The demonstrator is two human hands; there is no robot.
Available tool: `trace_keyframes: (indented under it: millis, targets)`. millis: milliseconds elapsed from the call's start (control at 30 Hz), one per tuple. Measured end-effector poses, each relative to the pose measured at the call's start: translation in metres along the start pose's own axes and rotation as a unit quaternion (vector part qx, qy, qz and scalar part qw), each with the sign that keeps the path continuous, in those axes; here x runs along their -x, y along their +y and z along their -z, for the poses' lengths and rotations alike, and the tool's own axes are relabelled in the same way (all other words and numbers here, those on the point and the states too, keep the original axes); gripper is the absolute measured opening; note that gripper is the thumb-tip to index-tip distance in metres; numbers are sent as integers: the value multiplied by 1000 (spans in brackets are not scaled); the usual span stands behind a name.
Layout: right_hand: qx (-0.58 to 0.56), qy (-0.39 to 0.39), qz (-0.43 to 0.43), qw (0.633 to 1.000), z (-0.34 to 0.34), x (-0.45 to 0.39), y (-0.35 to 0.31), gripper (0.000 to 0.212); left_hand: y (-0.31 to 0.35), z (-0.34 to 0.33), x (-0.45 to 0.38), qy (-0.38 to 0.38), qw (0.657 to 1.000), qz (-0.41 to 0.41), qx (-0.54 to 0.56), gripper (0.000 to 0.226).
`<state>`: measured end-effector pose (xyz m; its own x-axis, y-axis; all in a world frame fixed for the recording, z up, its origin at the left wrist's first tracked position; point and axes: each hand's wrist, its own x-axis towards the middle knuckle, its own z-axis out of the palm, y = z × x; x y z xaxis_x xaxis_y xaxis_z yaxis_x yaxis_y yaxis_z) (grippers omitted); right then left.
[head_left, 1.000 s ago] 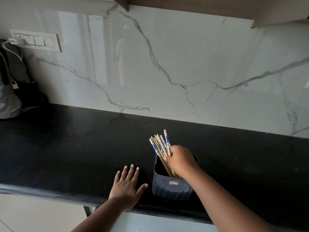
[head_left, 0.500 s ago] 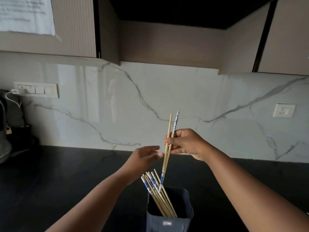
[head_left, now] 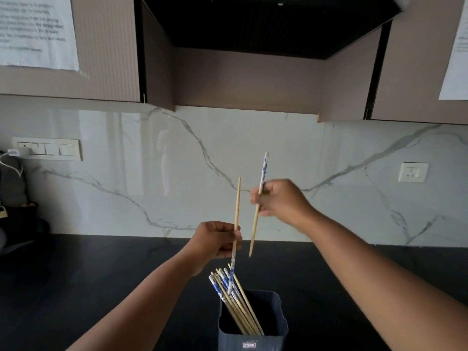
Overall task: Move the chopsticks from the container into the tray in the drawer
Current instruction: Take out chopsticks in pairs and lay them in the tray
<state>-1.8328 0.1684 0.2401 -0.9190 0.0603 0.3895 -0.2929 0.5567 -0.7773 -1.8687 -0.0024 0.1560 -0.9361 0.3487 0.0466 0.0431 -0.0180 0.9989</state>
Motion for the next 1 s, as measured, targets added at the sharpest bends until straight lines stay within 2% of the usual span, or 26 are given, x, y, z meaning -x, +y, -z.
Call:
trace_keyframes:
  millis: [33,67,100,167,200,233,300,400,700,867,933,1000]
  targets:
    - [55,35,76,995,7,1,-9,15,4,4,0,1,1000,8,24,14]
    - [126,66,179,973,13,2,-14,21,7,7,-1,-1,999,16,47,16]
    - [208,90,300,927,17,4,-15,26,10,10,-1,-6,997,21,70,17]
    - [369,90,491,784,18,8,-4,33,15,12,-1,-25,994,28,106,22]
    - [417,74,545,724,16,10,7,34,17,12,-2,-37,992,29,117,23]
    - [441,52,577,686,11,10,19,33,18,12,-1,-51,990,28,125,23]
    - [449,23,606,656,2,16,41,30,20,10,1,-77,988,26,133,20]
    - [453,21,612,647,-12,26,61,29,20,8,3,-95,984,30,144,23]
    - [449,62,581,676,-24,31,74,30,12,6,7,-115,984,56,124,24]
    - [454,37,562,690,-28,33,79,34,7,4,7,-114,987,57,99,26]
    - [445,22,540,714,-29,35,76,40,6,1,7,-96,990,41,94,24]
    - [379,16,486,787,-33,41,73,52,6,0,6,-71,992,22,105,21]
